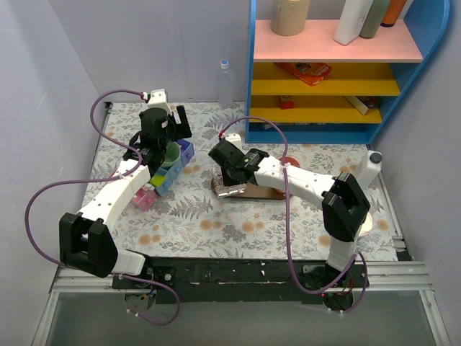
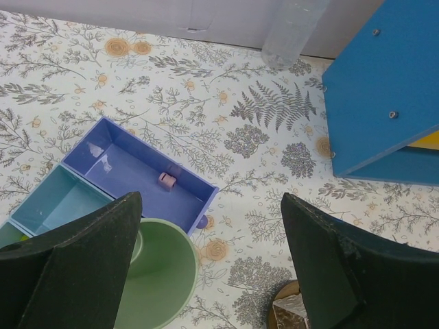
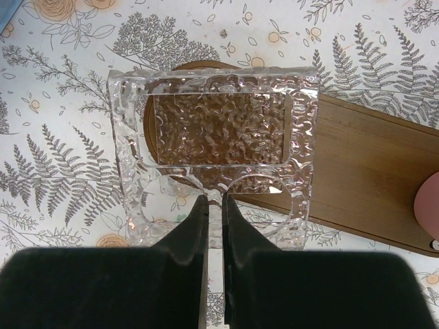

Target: Prepare toiletry sets of a toothbrush and toothpaste on the tray

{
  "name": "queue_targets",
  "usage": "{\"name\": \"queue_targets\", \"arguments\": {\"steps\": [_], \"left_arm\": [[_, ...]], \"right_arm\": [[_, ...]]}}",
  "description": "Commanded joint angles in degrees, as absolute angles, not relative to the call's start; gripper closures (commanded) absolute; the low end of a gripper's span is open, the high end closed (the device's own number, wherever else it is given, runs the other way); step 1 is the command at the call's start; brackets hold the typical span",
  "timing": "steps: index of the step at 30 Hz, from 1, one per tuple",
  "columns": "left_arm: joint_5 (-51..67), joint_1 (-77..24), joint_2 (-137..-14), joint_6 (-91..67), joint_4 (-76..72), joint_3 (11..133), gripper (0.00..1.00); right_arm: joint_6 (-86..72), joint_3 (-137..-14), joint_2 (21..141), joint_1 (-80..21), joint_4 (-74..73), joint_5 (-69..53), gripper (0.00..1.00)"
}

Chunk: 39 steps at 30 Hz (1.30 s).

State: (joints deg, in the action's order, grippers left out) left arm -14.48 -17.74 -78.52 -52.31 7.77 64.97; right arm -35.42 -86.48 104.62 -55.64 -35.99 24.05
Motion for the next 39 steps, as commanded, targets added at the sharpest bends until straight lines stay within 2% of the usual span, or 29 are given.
{"name": "queue_targets", "arguments": {"steps": [1,17,29,39], "left_arm": [[-13.9,-17.5,-78.7,-52.6,8.3,65.0,0.18],[-13.6,-17.5,-78.5,-52.6,8.0,64.8,0.18],[-13.4,-17.5,-79.1,-53.3,7.3,64.1,0.19],[-13.1,-17.5,-79.5,-53.5,6.9,63.8,0.19]], "right_arm": [[-37.2,-86.9,102.6,-54.4,-38.2,25.5,0.99],[-40.2,-81.7,95.9,-52.0,-39.6,29.1,0.99],[-44.5,-81.8,95.9,-51.5,-44.6,33.0,0.99],[-47.8,-82.7,96.4,-50.1,-44.2,31.6,0.99]]}}
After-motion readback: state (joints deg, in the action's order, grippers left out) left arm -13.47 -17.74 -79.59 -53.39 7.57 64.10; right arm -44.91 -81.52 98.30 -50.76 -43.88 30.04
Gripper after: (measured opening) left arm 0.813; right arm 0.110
